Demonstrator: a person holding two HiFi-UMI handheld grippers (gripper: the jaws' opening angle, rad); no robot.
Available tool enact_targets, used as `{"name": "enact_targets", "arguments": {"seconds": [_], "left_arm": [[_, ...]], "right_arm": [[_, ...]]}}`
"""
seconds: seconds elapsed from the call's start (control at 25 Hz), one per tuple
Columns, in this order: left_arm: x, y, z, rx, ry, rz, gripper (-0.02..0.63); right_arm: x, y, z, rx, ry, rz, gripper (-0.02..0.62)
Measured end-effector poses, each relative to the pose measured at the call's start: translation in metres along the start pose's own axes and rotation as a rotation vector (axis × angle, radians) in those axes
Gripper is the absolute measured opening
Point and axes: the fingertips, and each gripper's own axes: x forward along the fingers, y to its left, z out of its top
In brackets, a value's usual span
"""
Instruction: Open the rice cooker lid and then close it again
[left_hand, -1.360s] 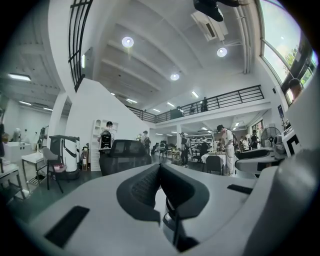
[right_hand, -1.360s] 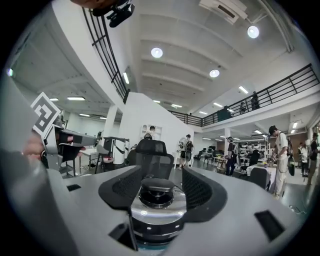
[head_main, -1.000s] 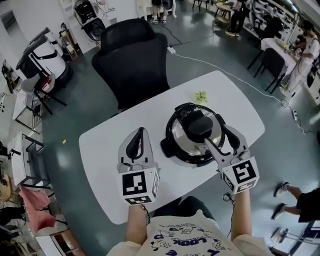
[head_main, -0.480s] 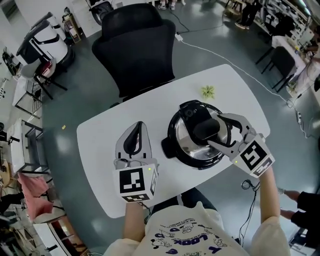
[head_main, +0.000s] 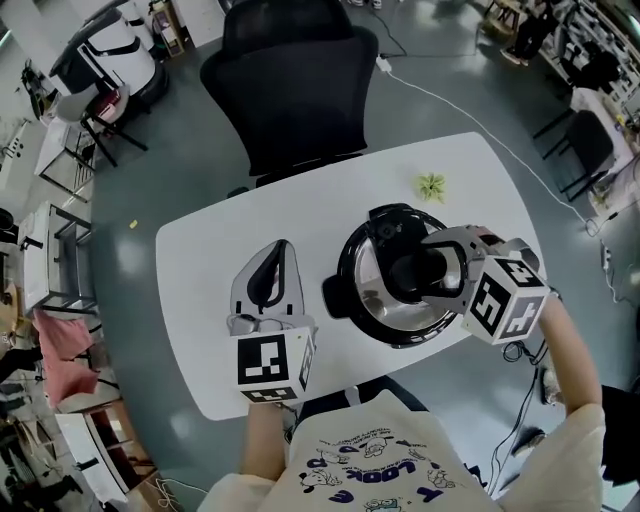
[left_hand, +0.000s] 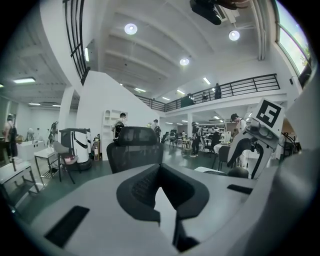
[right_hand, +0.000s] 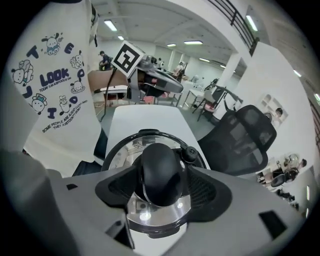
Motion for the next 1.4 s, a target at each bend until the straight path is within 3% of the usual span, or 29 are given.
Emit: {"name": "enact_targets", "arguments": {"seconds": [0.48,1.16,1.4], "left_arm": [[0.008,0.004,-0.008,-0.008,0.031,0.037,0.014],[0.000,0.009,-0.023,-0.035,0.053,0.066,0.014],[-0.003,0.008,-0.021,-0.037,0.055,0.066,0.014]], "right_arm": [[0.027,-0.002,-0.004,-0.169,0.132,0.183,0.308],[0.035,0.004,-0.010,-0.128,0.226,0.356,0.296],[0.033,0.004,-0.008,-0.114,0.236,0.362,0.291]]}}
